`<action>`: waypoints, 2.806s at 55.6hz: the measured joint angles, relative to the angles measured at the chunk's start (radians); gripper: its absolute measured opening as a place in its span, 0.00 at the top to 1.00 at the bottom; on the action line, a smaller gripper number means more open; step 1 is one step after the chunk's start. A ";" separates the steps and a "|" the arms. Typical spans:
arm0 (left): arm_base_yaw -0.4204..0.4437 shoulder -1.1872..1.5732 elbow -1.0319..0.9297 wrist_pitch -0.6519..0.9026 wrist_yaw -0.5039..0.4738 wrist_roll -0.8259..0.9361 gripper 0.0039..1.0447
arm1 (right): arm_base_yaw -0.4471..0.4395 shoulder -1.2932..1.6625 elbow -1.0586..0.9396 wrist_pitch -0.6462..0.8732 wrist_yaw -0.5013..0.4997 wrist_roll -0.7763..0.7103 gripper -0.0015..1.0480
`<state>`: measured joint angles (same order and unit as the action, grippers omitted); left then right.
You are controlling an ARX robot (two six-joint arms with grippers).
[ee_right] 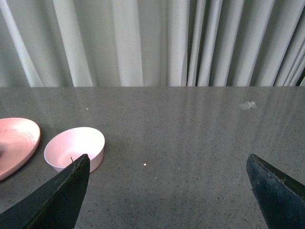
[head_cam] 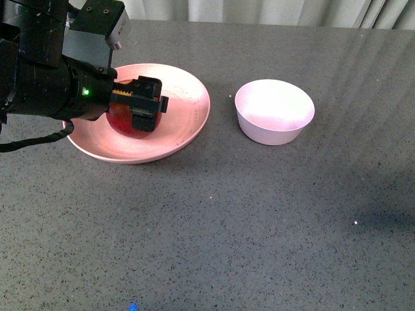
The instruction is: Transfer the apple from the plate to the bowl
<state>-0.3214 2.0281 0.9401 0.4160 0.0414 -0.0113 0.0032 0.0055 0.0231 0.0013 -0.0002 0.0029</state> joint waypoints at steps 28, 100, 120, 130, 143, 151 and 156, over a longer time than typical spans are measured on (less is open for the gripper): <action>-0.156 -0.099 0.131 -0.094 -0.006 -0.031 0.32 | 0.000 0.000 0.000 0.000 0.000 0.000 0.09; -0.334 0.204 0.486 -0.251 0.000 -0.029 0.31 | 0.000 0.000 0.000 0.000 0.000 0.000 0.09; -0.334 0.210 0.490 -0.253 -0.008 -0.040 0.08 | 0.000 0.000 0.000 0.000 0.000 0.000 0.09; -0.324 0.125 0.438 -0.212 -0.005 -0.066 0.08 | 0.000 0.000 0.000 0.000 0.000 0.000 0.09; -0.227 -0.173 0.201 -0.024 0.064 -0.150 0.08 | 0.000 0.000 0.000 0.000 0.000 0.000 0.09; -0.156 -0.315 -0.043 0.338 -0.330 -0.061 0.26 | 0.000 0.000 0.000 0.000 -0.002 0.000 0.09; -0.036 -0.463 -0.241 0.472 -0.340 -0.027 0.40 | 0.000 0.000 0.000 0.000 0.001 0.000 0.09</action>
<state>-0.3573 1.5646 0.6994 0.8875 -0.2981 -0.0383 0.0032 0.0055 0.0231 0.0013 0.0010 0.0029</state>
